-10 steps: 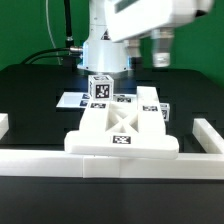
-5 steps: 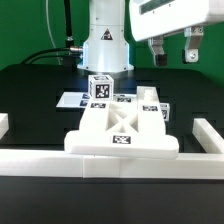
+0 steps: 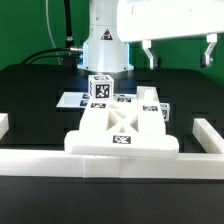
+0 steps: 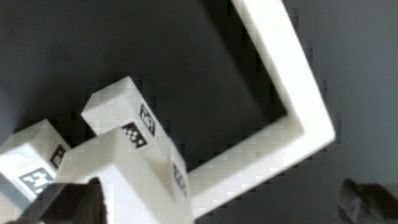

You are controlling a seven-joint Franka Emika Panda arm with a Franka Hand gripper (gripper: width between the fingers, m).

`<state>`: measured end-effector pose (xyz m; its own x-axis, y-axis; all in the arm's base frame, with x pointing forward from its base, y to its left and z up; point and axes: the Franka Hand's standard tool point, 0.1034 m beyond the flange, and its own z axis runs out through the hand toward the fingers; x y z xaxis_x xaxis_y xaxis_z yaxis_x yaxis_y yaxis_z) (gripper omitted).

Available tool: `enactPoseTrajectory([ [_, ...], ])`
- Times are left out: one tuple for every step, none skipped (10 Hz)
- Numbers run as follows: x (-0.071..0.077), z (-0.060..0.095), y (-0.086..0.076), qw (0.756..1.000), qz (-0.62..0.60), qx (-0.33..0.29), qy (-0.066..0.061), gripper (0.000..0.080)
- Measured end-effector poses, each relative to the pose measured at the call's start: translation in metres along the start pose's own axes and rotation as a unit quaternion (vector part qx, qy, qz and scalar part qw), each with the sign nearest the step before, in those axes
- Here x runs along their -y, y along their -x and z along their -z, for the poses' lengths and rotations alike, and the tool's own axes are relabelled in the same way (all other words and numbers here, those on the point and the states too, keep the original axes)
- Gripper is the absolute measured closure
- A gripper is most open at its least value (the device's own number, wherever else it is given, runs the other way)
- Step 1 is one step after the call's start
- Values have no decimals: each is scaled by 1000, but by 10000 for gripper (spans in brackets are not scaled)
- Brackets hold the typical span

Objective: Assemble chair

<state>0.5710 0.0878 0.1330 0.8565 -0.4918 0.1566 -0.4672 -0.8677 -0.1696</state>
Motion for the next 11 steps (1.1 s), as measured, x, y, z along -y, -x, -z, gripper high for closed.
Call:
enactPoseTrajectory([
  [2, -2, 12, 999, 33, 7, 1, 150],
  [4, -1, 15, 998, 64, 5, -1, 150],
  [2, -2, 13, 995, 104, 4, 0, 150],
  [2, -3, 13, 991, 131, 4, 0, 150],
  [-2, -4, 13, 986, 168, 1, 1, 150],
  [-18, -11, 19, 978, 209, -7, 6, 150],
  [-28, -19, 36, 978, 209, -17, 11, 150],
  [-37, -27, 51, 978, 210, -12, 16, 150],
  [-46, -36, 60, 977, 210, -21, 21, 150],
  [-54, -41, 68, 977, 212, -21, 26, 150],
  [-53, -42, 69, 977, 210, -4, 27, 150],
])
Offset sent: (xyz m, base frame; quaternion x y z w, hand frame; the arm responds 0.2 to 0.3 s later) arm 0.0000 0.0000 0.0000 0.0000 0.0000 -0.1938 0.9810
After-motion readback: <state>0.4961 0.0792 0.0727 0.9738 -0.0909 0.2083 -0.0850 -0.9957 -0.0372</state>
